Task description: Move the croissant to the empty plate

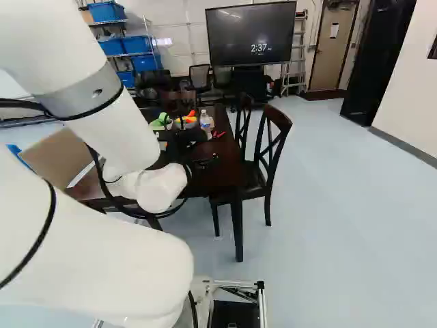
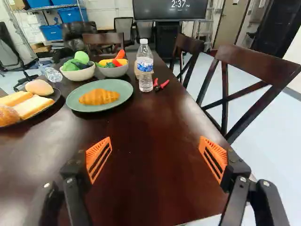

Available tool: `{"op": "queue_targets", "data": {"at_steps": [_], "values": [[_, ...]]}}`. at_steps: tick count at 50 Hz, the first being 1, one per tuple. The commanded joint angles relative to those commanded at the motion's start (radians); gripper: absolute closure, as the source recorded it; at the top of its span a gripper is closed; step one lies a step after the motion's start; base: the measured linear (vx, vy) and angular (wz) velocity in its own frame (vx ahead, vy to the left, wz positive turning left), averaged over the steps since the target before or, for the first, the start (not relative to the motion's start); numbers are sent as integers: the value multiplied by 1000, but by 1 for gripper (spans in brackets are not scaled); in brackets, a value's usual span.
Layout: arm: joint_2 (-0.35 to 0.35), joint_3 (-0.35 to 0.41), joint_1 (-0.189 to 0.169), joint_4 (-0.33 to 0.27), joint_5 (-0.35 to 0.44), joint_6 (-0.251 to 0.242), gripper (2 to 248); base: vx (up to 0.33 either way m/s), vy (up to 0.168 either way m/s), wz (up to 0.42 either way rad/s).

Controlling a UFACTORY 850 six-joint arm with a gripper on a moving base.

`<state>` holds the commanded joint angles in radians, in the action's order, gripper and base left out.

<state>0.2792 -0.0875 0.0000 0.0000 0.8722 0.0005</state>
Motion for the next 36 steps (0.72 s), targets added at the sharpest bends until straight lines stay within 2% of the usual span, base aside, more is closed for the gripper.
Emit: {"op": "queue_targets", "data": {"at_steps": [36], "values": [[0, 0, 0, 0, 0, -1, 3, 0, 0, 0]]}}
